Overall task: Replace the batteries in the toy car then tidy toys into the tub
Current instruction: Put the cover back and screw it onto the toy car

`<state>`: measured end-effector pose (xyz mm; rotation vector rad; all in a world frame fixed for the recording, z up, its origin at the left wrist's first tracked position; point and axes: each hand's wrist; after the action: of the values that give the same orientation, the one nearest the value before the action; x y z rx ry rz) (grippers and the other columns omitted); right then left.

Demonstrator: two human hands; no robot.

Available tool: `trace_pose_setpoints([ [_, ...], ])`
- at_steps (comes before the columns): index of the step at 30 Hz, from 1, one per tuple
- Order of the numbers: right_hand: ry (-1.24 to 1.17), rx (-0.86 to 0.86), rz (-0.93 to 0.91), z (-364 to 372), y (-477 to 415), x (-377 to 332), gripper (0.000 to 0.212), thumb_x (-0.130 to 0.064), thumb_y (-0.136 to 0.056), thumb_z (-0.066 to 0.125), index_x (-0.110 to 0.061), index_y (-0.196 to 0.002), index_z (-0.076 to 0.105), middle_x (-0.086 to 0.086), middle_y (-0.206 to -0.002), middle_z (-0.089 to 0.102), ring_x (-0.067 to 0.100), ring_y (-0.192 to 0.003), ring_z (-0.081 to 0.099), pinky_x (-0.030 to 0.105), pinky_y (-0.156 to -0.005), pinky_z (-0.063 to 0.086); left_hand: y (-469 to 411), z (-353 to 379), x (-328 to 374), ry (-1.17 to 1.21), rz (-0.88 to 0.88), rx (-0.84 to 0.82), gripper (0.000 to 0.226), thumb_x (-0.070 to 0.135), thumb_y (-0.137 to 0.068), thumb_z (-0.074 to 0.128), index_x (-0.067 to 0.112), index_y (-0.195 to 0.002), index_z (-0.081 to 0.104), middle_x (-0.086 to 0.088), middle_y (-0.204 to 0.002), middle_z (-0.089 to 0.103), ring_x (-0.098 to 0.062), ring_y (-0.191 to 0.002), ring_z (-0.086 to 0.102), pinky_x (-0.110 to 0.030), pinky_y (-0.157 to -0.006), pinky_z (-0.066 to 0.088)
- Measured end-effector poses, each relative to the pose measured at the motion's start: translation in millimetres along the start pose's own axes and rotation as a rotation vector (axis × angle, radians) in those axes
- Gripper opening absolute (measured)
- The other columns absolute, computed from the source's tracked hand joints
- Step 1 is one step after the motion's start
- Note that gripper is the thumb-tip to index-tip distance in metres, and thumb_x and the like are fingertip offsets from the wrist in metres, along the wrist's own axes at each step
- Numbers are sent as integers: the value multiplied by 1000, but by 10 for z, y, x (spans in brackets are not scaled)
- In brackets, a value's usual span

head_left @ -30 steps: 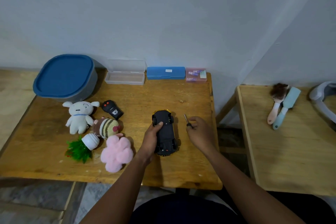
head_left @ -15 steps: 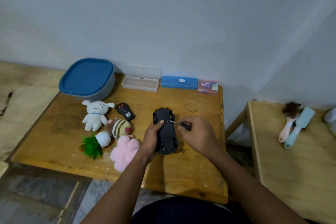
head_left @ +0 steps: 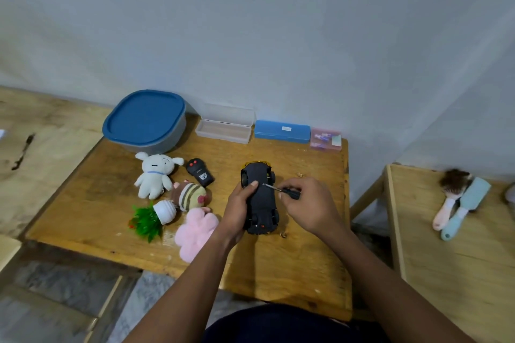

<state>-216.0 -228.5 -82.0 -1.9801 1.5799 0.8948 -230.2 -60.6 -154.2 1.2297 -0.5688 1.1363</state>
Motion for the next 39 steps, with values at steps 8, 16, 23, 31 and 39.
trace_pose_setpoints([
  [8,-4,15,11,-26,4,2,17,-21,-89,67,-27,-101,78,-23,-84,64,-5,-75,57,6,-63,38,6,20,25,5,-4,3,31,30,-102,55,17,-130,60,-16,-114,71,-31,-94,70,-41,-72,58],
  [16,-11,6,13,-22,-8,-1,18,-20,-89,67,-27,-102,78,-21,-86,65,0,-79,60,6,-63,39,17,60,41,9,-4,-6,29,29,-102,55,18,-128,61,-14,-111,73,-30,-95,71,-44,-77,58],
  [23,0,-2,25,-16,-36,13,20,-22,-89,66,-26,-104,77,-12,-97,74,4,-84,63,12,-67,45,26,92,56,-5,20,24,27,28,-102,56,18,-127,62,-17,-115,72,-31,-98,70,-44,-79,59],
  [31,98,-8,20,-75,-103,-34,18,-26,-91,65,-28,-106,76,-6,-95,56,13,-96,55,30,-79,46,49,121,96,-89,146,74,25,25,-100,59,24,-125,64,-10,-117,71,-26,-105,70,-35,-76,61],
  [39,18,-13,30,-87,-115,-109,17,-23,-92,65,-20,-102,79,-7,-99,75,4,-84,57,22,-76,46,80,114,118,-128,200,91,21,24,-100,61,27,-120,65,-7,-114,71,-23,-104,70,-30,-76,59],
])
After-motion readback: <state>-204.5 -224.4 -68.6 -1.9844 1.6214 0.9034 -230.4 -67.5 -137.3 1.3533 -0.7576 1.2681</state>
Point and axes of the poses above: each hand's wrist, its own y-axis away from the middle knuckle, its own z-axis out of the palm, x = y × z
